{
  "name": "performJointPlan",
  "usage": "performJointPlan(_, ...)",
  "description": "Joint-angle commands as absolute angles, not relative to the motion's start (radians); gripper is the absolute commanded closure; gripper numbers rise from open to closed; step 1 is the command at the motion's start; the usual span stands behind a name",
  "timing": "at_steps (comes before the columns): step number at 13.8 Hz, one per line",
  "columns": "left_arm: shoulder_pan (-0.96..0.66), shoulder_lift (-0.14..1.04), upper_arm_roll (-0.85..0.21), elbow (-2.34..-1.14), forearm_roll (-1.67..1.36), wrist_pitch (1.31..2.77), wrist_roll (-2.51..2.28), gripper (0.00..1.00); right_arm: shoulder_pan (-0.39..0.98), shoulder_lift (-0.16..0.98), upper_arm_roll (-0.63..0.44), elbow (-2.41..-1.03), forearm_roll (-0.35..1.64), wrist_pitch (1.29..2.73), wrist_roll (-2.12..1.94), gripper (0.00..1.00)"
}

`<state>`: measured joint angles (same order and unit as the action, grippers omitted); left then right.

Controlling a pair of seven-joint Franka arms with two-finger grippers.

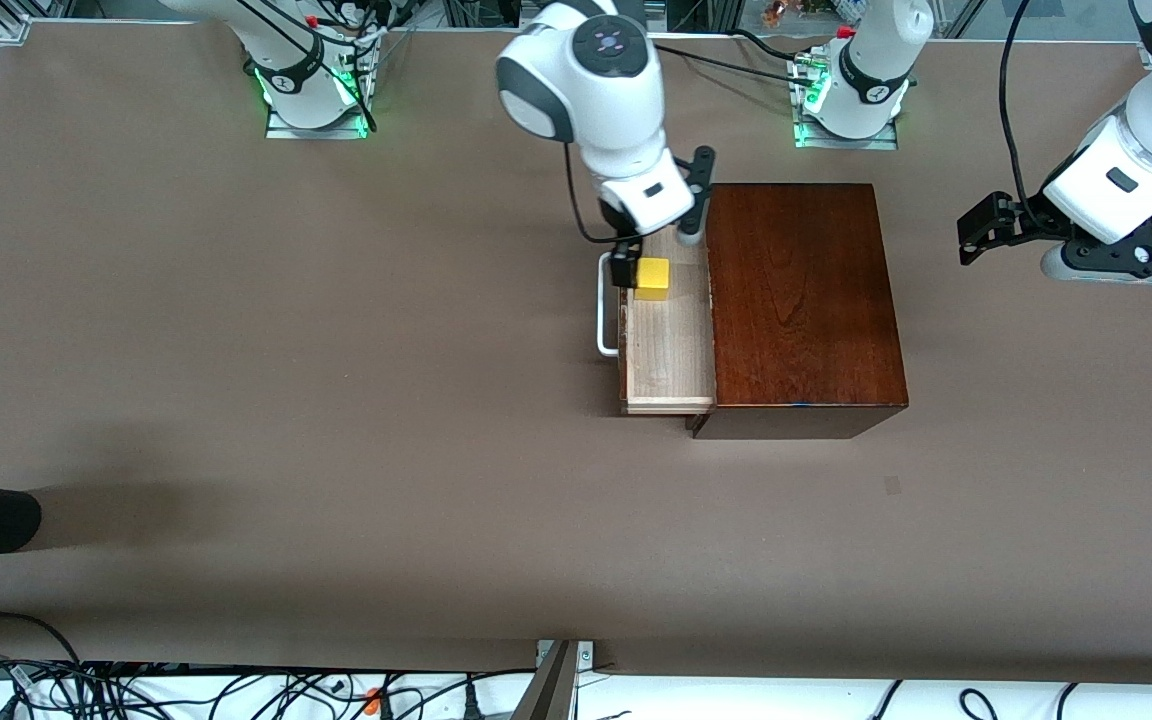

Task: Open drawer, take yellow block, close drawer
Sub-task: 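Move the right gripper over the yellow cube in the drawer, then lower the right gripper and grasp the yellow cube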

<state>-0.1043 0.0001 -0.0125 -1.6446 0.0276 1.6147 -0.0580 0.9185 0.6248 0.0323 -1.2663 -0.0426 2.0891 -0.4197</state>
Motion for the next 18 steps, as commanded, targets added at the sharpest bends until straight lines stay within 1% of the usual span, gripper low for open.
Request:
performJointPlan(1,-0.103,-0.023,-0.008,-1.666,0.009,1.625,-0.032,0.00,0.959,0.744,0.020,-1.132,-0.084,2.126,-0.449,0.00)
performJointPlan(3,-0.103,-0.021,-0.008,-1.666,0.009,1.624,-0.032,0.00,0.959,0.768,0.020,-1.134,-0.087,2.152,-0.486,0.00)
performJointPlan(6,-0.103,-0.023,-0.012,-1.664,0.009,1.623,-0.034,0.00,0.959,0.769,0.020,-1.158,-0.086,2.138,-0.498,0.00)
performJointPlan(13,-0.103,-0.020,-0.011,-1.660,0.009,1.624,-0.034,0.00,0.960,0.770,0.020,-1.167,-0.080,2.033,-0.523,0.00)
performJointPlan(18,-0.104,-0.020,-0.012,-1.655,0.008,1.621,-0.034,0.00,0.960,0.778,0.020,-1.177,-0.084,2.042,-0.528,0.00)
